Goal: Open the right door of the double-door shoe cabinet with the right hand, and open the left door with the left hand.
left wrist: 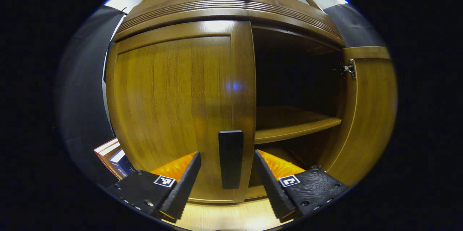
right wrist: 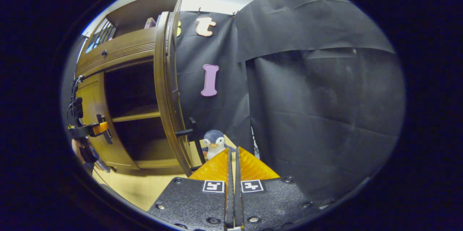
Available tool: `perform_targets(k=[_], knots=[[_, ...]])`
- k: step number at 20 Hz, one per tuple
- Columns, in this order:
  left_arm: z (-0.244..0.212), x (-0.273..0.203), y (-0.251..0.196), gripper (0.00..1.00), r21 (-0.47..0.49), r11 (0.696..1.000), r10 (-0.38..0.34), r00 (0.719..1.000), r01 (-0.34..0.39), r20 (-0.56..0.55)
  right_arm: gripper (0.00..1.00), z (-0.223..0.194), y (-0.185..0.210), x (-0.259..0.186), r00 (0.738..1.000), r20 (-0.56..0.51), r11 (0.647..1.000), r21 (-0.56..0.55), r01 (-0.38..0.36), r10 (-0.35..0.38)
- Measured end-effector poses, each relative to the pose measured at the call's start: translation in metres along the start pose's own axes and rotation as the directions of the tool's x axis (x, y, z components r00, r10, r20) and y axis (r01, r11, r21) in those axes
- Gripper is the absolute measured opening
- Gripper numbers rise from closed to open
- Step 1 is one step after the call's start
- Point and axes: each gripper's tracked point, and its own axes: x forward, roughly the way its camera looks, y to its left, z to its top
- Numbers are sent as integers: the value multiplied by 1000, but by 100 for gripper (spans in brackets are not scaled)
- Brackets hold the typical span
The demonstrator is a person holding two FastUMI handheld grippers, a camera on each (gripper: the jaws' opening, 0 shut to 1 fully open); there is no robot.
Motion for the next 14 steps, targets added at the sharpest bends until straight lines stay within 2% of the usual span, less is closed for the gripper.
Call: perform_targets(k=[1,2,4,6,7,8,11,13,14], knots=[[-1,5,2,75,1,1000,-1,1000,1,3,4,2,-1,-2,1000,3,1000,-3,5,-5],[-4,11,3,71,7,1000,3,1000,-3,-4,6,2,-1,-4,1000,4,1000,-7,5,-5],[-6,15,3,82,24,1000,6,1000,-6,-14,5,2,4,-6,1000,4,1000,-20,-5,5],[-8,19,3,63,25,1000,-6,1000,7,-13,5,2,9,-11,1000,6,999,-30,-13,13],[-9,19,3,73,22,999,-24,1000,25,-13,6,3,13,-14,1000,9,999,-33,-19,19],[-8,19,-1,47,22,999,-48,999,48,-9,6,3,15,-15,1000,12,999,-38,-24,25],[-9,21,-7,37,22,997,-76,997,76,-8,8,3,21,-22,999,15,998,-54,-36,36],[-9,19,-7,20,19,996,-82,997,83,-11,10,5,27,-27,999,18,997,-58,-47,48],[-9,18,-7,20,15,996,-92,996,92,-13,12,4,30,-29,999,17,997,-59,-50,51]])
